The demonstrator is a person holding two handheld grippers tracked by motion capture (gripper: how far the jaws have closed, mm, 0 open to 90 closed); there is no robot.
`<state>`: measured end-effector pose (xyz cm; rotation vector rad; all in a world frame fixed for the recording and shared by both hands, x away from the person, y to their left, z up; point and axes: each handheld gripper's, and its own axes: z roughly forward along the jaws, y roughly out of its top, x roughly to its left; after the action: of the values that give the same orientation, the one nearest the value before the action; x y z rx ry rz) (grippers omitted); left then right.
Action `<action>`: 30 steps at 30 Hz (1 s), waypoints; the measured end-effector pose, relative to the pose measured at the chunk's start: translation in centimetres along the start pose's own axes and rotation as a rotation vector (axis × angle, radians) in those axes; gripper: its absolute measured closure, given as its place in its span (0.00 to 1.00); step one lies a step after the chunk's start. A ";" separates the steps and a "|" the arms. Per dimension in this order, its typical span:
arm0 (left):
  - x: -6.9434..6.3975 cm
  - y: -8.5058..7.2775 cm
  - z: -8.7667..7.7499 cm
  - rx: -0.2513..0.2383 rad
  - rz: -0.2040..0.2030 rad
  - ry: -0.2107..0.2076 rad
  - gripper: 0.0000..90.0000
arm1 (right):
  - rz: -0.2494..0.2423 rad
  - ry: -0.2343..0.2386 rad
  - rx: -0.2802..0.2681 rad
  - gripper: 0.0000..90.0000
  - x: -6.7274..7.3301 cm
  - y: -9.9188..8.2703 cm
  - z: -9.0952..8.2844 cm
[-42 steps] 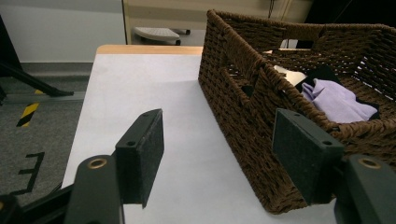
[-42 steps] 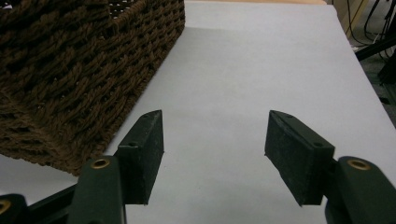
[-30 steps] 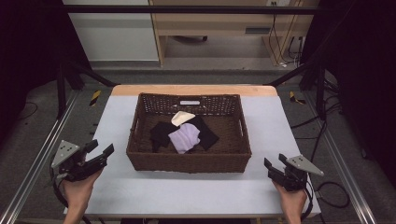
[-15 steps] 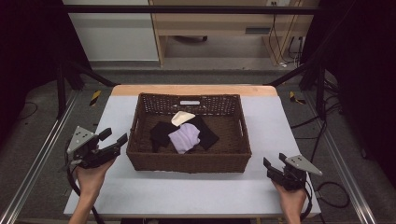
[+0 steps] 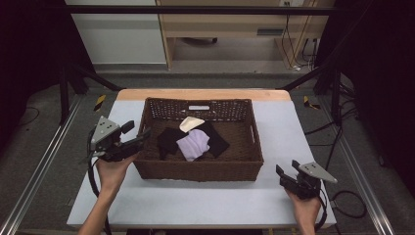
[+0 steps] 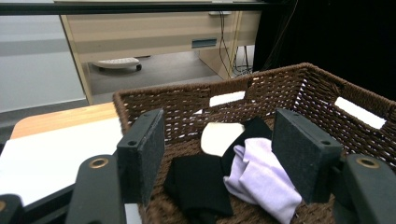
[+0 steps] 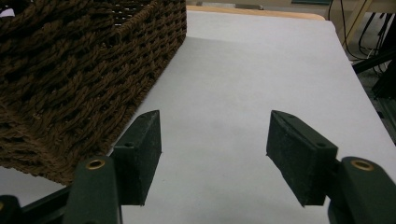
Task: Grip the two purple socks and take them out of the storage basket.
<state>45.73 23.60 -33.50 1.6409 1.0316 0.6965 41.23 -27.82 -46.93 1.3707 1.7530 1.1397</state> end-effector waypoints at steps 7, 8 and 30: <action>-1.3 1.3 2.2 0.011 0.037 -0.002 0.38 | 0.001 0.000 0.004 0.40 0.0 0.0 0.1; -1.5 1.5 2.6 0.014 0.041 0.000 0.39 | -0.002 -0.001 0.002 0.40 0.0 0.0 0.2; -3.5 -0.1 11.2 0.115 0.124 -0.044 0.45 | -0.005 -0.005 0.006 0.41 -0.2 0.0 0.3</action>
<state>53.46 15.39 -36.79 1.8247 0.9593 0.6902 41.52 -27.91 -47.10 1.3711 1.7572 1.1283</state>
